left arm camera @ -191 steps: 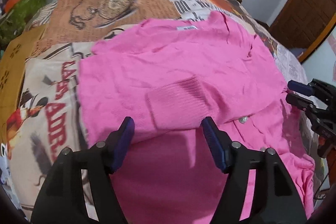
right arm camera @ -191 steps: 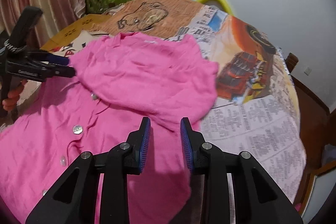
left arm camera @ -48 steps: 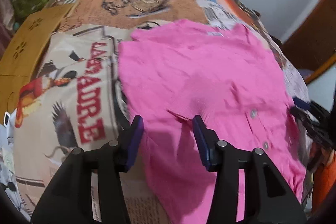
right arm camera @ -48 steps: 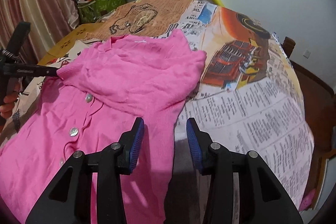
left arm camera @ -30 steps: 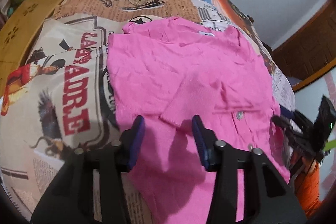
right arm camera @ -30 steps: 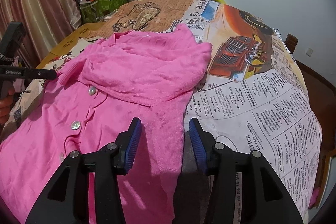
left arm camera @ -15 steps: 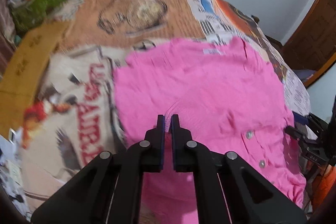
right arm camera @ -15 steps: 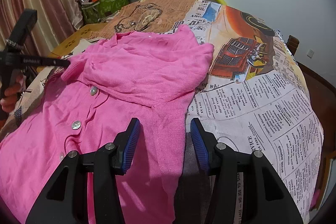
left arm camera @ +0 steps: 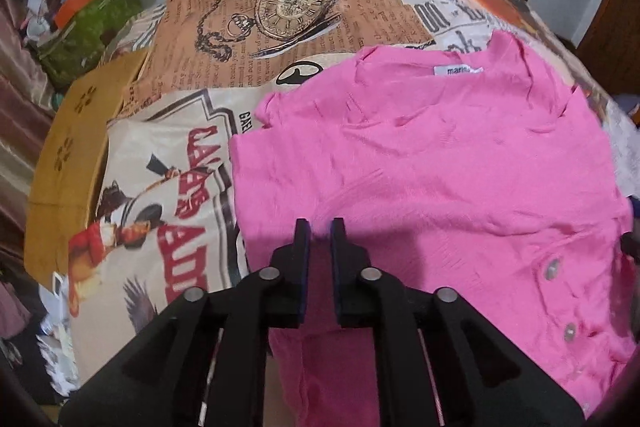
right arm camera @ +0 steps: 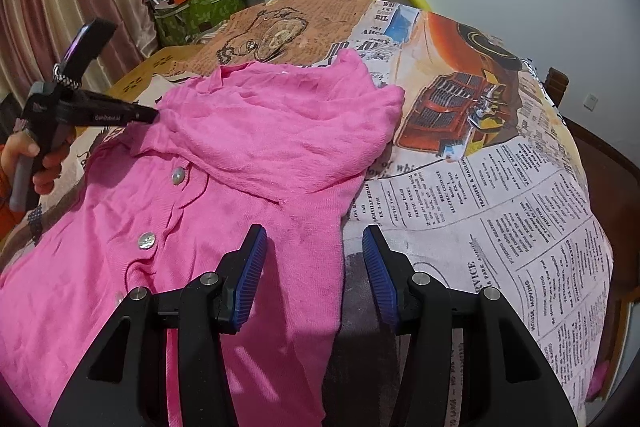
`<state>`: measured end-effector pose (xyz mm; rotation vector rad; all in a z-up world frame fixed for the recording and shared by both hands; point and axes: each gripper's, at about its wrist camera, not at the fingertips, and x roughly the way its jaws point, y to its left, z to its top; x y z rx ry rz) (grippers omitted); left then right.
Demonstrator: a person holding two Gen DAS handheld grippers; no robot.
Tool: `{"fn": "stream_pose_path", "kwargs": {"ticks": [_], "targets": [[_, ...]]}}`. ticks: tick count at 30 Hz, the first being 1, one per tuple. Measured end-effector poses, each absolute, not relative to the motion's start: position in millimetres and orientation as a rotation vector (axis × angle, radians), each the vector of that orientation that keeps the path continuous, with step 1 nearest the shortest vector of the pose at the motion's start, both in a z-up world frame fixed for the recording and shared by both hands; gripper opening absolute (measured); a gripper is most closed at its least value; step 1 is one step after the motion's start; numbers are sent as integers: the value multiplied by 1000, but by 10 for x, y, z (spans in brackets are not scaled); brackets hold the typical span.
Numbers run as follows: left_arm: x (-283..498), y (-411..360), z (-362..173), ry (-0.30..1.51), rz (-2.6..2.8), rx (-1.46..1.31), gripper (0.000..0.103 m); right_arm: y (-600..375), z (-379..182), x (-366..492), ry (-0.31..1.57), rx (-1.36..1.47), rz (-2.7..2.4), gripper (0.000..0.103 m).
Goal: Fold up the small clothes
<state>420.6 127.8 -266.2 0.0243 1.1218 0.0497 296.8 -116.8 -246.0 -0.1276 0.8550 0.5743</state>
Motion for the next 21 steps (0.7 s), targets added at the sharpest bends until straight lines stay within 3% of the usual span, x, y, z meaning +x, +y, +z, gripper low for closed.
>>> {"fn": "stream_pose_path", "kwargs": {"ticks": [4,9,15,21], "targets": [[4027,1338,-2483,1094,40,-14,34,-1184,-2442,2961,854,-133,565,46],[3762,1271,-2357,1077,-26,-51,47,-1130,-2345,2899,821,-129,575,46],[3712,1058,-2690,1164,-36,-36,47,-959,-2427,2933,850,-158,587,46],[3525,1078,-2663,1137,2,20,52,-1064,-2472,2862,897,-176,554,46]]}}
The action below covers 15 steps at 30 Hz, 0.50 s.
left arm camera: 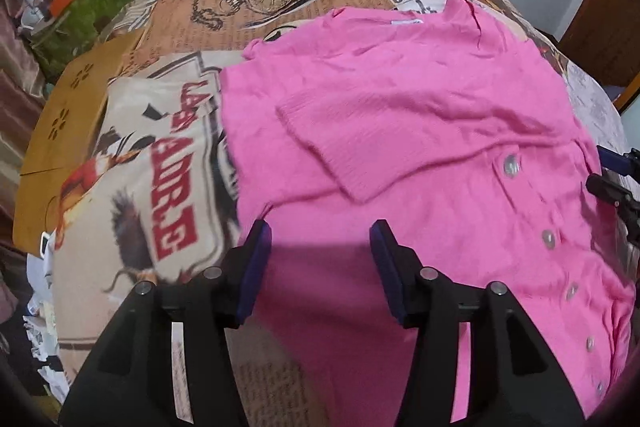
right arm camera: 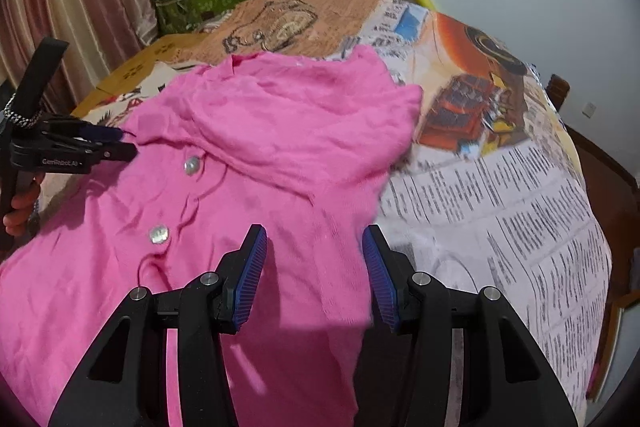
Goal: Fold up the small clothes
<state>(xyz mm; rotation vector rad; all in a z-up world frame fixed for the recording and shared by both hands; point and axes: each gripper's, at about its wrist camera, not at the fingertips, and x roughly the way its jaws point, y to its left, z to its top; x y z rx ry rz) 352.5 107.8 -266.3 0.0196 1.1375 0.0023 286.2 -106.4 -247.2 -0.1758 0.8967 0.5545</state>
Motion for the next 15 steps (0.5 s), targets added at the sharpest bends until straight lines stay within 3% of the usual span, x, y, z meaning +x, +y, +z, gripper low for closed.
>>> {"fn": "stream_pose_path", "kwargs": {"ticks": [15], "targets": [[2622,1328,-2608,1208,-34,-164,52,-1365,-2551,2241,1036,-101,536,46]]}}
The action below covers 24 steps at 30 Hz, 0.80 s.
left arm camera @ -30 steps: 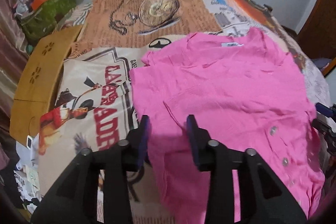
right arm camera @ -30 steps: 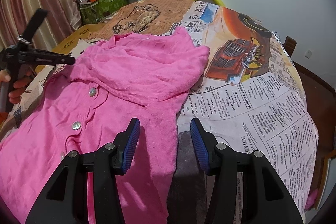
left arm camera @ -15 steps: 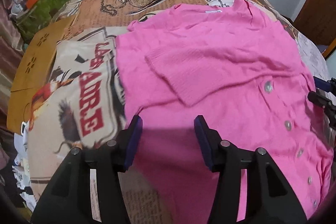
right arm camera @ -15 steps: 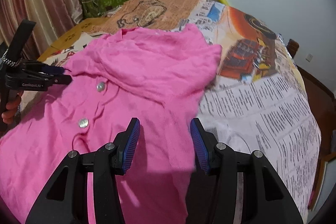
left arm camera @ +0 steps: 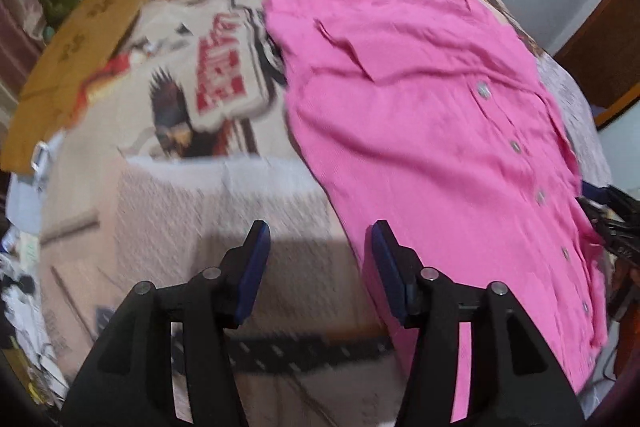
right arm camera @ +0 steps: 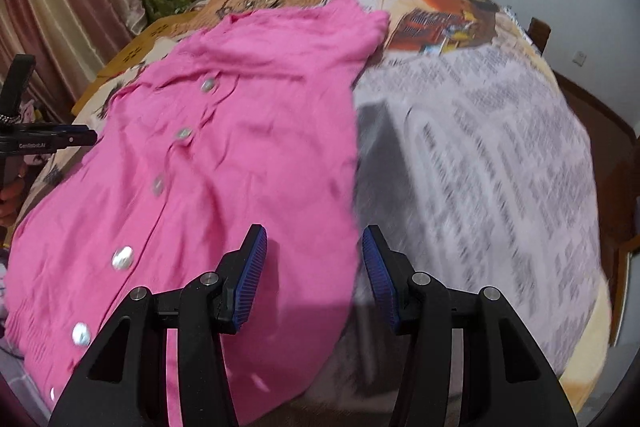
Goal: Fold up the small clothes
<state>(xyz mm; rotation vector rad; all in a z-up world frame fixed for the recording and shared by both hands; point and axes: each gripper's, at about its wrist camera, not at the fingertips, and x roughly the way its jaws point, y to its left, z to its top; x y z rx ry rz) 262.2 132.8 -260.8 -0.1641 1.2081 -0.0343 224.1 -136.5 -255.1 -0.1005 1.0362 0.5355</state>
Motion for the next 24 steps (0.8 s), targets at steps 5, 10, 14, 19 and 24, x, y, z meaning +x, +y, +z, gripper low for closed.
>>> {"fn": "stream_pose_path", "kwargs": {"ticks": [5,10,14,19,24], "targets": [[2504,1190,-2609,1187,-62,-191,52,-1315,-2607,2171,1042,-120,508,46],[2608,1086,-2626,1188,-97,-219,40,-1400,-2597,2274,1045,-86,455,46],[2712,1012,-2641,1175,-85,-227,5,-1413,-2626,2328,1043,-89,432,31],[2672,1045,-2545,1124,1,-154,2,-1391,-2602,2333,1046,-48,473,5],[2596,1367,-2257,1045,68,-159,2,-1342,-2406,2264,980,-18,525,4]]}}
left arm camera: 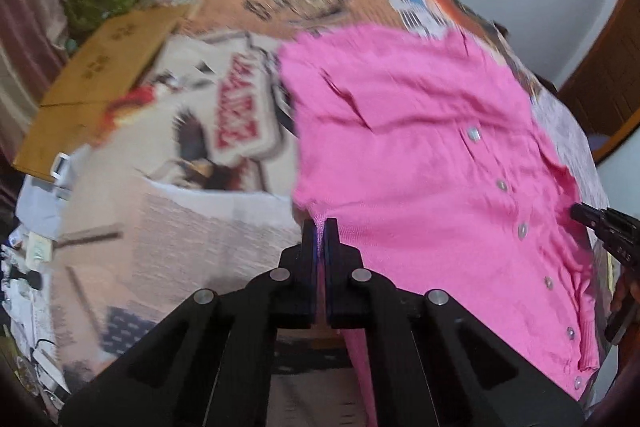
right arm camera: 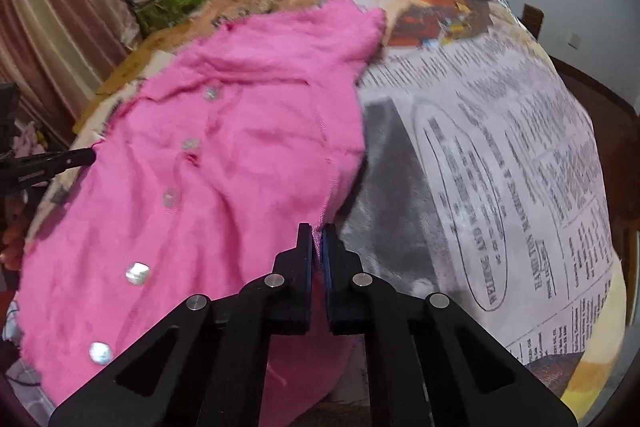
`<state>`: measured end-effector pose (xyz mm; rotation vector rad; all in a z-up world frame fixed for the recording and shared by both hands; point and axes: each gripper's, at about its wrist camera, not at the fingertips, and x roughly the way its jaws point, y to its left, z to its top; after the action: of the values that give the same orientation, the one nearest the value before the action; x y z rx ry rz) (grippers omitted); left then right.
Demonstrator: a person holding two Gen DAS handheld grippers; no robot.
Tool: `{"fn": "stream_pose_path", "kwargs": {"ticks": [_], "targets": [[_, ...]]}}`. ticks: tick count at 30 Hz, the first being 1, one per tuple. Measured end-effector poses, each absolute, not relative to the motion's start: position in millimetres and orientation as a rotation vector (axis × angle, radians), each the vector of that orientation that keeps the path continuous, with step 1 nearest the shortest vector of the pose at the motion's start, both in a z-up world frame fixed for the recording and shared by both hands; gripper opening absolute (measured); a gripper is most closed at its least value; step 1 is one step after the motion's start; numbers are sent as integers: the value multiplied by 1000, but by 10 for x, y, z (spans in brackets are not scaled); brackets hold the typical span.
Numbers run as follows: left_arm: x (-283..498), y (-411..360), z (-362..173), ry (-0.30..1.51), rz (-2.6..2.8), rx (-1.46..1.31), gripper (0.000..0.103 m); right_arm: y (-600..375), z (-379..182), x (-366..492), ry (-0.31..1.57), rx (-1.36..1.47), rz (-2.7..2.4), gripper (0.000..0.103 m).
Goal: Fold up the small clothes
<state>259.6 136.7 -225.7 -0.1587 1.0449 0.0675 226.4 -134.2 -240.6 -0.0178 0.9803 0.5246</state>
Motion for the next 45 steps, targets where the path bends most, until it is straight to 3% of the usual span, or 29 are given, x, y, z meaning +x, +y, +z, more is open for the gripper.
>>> {"fn": "stream_pose_path", "kwargs": {"ticks": [9,17,20,24,25,28,32,39,42,44,45], "targets": [[2882,1514,-1952,977,122,-108,2,-1220,-1971,2509,852,-20,551,4],[3231,1493,-2209,1061,140,-94,3,-1133,-2179,2883,900,-97,466,4],[3164,1521,-2268,1085,124,-121,8,-1169,-2233,2857,925,-95,451,7],[2977,1530,-2207,1080,109,-120,35,-1241,-2158,2693,929,-52,459,39],[2919,1526,-2179,1075,104,-115,43,-1253,-2109,2605,918,-39,473,42],[2720,1501,-2119,1067,80,-106,52,-1194,-2019,2377,915,-39,520,43],[2483,1444,-2169,1095,49,-121,53,-1058,-2055,2117,934,-47,571,51],[2199,1292,-2513,1206,-22,-168,54,-788,-2451,1985,1082,2,639,51],[2122,1221,-2551,1173,-8,-126,54,-776,-2528,1977,1093,29,645,50],[2112,1228,-2557,1171,4,-142,54,-824,-2513,1987,1094,53,655,29],[2111,1236,-2564,1171,6,-152,54,-853,-2510,1989,1093,49,645,13]]}}
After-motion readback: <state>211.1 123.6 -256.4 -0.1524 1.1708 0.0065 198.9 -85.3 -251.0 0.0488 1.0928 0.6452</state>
